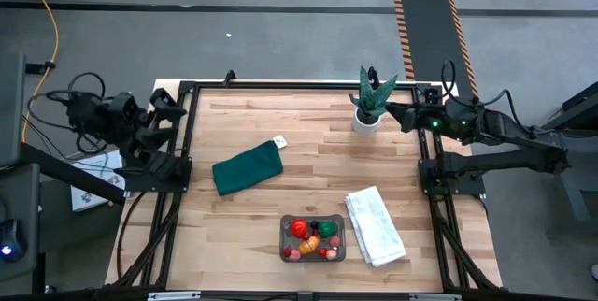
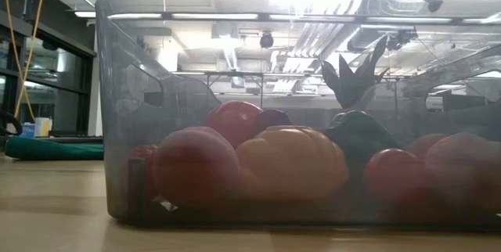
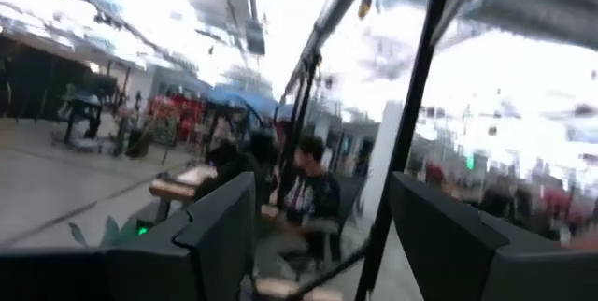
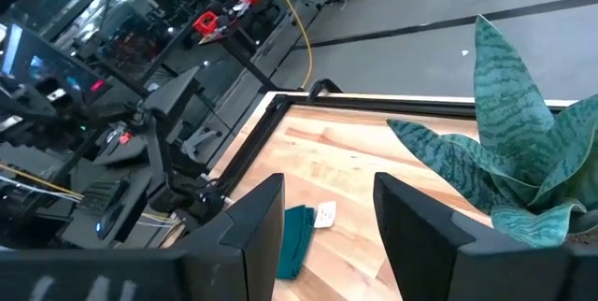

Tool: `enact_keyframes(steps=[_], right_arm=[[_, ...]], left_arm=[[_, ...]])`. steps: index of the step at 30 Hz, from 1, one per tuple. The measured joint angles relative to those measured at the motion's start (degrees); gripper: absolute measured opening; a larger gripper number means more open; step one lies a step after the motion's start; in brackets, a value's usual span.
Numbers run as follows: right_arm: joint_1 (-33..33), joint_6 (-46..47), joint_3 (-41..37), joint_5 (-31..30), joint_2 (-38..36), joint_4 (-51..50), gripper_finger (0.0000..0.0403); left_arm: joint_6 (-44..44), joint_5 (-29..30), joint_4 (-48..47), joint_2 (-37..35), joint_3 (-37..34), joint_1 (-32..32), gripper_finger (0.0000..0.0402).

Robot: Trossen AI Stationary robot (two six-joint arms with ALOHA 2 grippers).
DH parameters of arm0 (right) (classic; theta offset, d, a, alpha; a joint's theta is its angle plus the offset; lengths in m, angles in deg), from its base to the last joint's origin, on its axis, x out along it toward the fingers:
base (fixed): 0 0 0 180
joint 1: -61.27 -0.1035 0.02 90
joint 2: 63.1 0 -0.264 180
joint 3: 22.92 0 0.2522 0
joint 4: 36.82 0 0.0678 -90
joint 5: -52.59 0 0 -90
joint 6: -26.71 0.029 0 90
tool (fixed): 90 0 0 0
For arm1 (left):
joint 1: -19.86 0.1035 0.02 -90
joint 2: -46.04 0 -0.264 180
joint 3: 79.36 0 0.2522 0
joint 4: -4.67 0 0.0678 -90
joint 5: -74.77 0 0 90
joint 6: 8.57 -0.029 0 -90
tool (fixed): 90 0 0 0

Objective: Pick and placing Produce into tupperware
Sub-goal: Return to Home Position

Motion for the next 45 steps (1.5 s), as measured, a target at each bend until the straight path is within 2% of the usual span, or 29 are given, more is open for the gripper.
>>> enact_keyframes(steps=[6,12,21,25,28,37,42,45], right_arm=[[0.0,0.0,0.0,-1.8,0.0,0.0,0.0156],[0.0,1.0,0.0,-2.5,0.0,0.0,0.0156],[0.0,1.3,0.0,-2.7,0.0,-0.2,0.0156],[0.0,1.9,0.0,-2.7,0.0,-0.4,0.0156],[0.0,2.0,0.0,-2.7,0.0,-0.6,0.0156],[0.0,2.8,0.0,-2.7,0.0,-0.9,0.0156],[0.0,2.8,0.0,-2.7,0.0,-0.9,0.0156],[0.0,2.8,0.0,-2.6,0.0,-1.1,0.0156]], left_arm=[[2.2,-0.3,0.8,-10.3,-8.9,1.9,0.0237],[3.0,0.2,0.9,-18.1,-14.1,1.7,0.0237],[2.9,3.8,0.4,-18.6,-16.2,1.8,0.0237],[3.1,2.5,2.3,-18.7,-17.0,1.7,0.0237],[3.5,1.6,6.2,-18.6,-20.9,1.7,0.0237],[5.0,-1.8,32.1,-18.7,-36.5,1.8,0.0237],[5.5,-2.7,40.5,-18.6,-41.5,1.7,0.0237],[6.5,-3.3,41.3,-18.6,-43.2,1.7,0.0237]])
